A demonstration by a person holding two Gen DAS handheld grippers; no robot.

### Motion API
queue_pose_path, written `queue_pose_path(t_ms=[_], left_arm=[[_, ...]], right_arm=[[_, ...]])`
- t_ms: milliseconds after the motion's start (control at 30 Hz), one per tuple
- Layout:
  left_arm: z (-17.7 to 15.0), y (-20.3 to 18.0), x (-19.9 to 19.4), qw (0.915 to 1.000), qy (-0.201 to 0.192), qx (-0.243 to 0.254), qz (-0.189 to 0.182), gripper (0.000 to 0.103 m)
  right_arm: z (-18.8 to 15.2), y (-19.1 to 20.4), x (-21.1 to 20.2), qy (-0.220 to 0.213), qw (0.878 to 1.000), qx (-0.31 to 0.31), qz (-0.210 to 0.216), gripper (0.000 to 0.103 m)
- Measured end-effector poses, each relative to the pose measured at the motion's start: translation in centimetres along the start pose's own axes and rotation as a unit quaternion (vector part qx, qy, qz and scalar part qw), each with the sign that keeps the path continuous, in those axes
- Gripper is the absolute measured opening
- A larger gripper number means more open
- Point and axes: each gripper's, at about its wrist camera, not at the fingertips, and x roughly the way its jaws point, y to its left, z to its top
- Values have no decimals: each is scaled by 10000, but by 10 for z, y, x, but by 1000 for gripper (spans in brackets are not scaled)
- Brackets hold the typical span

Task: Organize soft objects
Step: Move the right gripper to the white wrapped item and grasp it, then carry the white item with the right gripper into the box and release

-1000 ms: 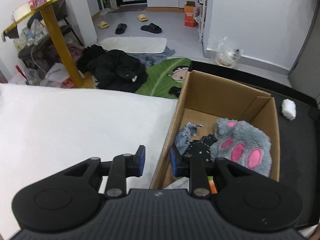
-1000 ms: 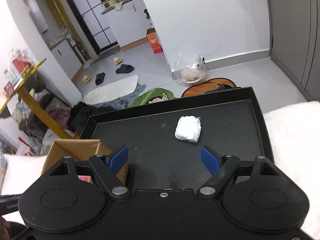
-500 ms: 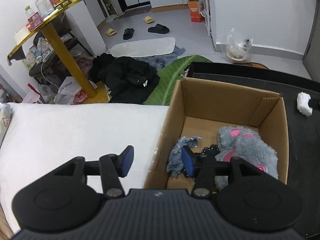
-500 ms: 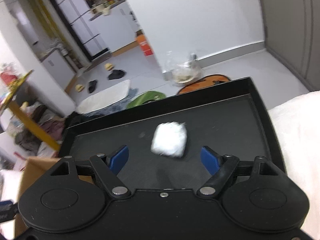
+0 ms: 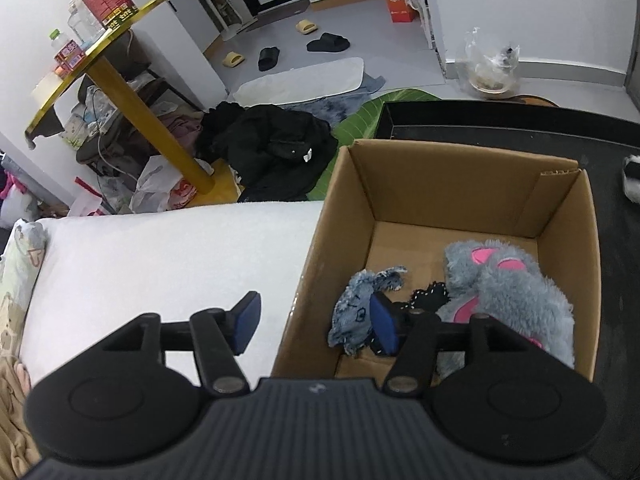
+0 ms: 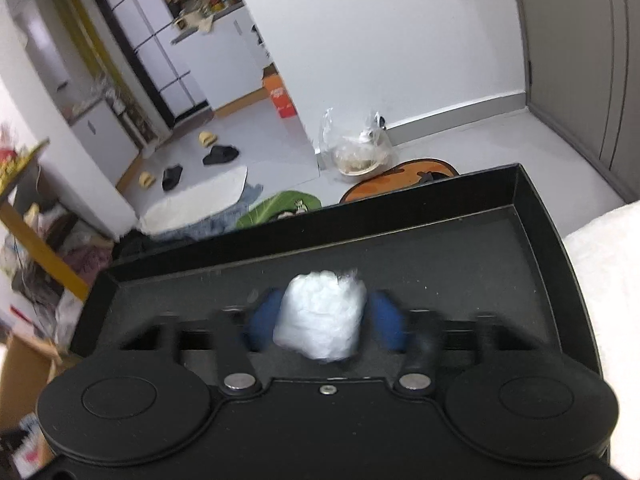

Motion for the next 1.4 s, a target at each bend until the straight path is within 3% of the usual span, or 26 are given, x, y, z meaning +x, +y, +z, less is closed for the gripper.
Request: queue_pose_path(t_ms=[500,833,967,1400], left_arm=[[-11,4,-19,9999,-61,90,-94,60],[-16,23,-33,9986,-10,13,-531,60],[-21,28,-37,9970,37,23,-777,60],[-25,56,-37,9923,-55,4,-1233,60]], right_arm=[[-6,10,-37,-27,9999,-28,-93,40],[-12,19,-66,-56,9998,-150,-89,40],[-13,28,-81,-84,9999,18,102,40],[-24,83,-114,-302,9987,-405,71,40]])
